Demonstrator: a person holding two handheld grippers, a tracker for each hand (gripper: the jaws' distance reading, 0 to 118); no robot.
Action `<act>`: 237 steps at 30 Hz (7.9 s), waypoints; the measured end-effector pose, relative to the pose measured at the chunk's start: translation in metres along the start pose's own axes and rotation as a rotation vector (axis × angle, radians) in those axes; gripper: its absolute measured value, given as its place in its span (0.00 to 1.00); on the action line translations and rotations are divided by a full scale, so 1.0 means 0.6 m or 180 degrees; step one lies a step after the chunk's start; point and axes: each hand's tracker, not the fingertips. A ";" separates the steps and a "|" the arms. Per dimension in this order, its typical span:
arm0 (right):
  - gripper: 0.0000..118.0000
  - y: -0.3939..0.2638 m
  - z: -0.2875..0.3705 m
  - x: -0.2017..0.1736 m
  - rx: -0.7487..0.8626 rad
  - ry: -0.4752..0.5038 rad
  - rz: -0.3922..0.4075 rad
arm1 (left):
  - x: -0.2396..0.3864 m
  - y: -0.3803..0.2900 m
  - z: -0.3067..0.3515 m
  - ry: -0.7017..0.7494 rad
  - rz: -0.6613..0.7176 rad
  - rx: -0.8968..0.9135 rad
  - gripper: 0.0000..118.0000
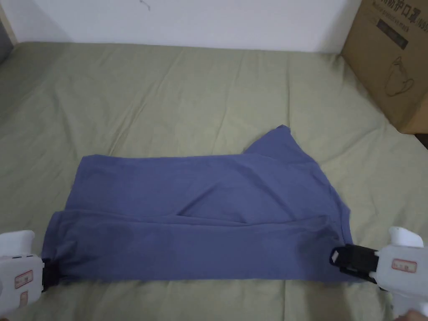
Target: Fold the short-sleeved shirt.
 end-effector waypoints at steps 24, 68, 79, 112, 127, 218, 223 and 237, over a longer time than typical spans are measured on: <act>0.24 -0.119 0.063 0.033 -0.0747 -0.0149 0.0057 | -0.036 -0.111 0.070 0.0027 -0.0462 -0.0298 0.19; 0.00 0.292 -0.263 -0.156 -0.0568 -0.0573 0.1149 | 0.040 0.207 -0.088 -0.0096 0.0212 0.0294 0.56; 0.00 0.273 -0.266 -0.168 -0.0513 -0.0655 0.1120 | 0.055 0.303 -0.260 0.0351 -0.0028 -0.0015 0.67; 0.49 -0.119 0.070 -0.010 -0.0743 -0.0371 0.0899 | -0.041 -0.098 0.073 0.0171 -0.0076 -0.0180 0.71; 0.00 -0.136 0.104 -0.266 -0.0133 0.0179 0.1513 | -0.117 -0.108 0.129 -0.0433 0.1018 0.0435 0.01; 0.00 -0.194 0.116 -0.072 -0.0494 -0.0123 0.0391 | 0.388 -0.073 0.010 -0.2531 0.0089 -0.0822 0.05; 0.00 -0.191 0.117 -0.092 -0.0480 -0.0141 0.0481 | 0.236 -0.051 0.024 -0.2520 0.0689 -0.0529 0.43; 0.00 -0.200 0.094 -0.184 -0.0620 -0.0108 0.0940 | 0.096 -0.104 -0.085 -0.2957 0.1749 -0.0718 0.93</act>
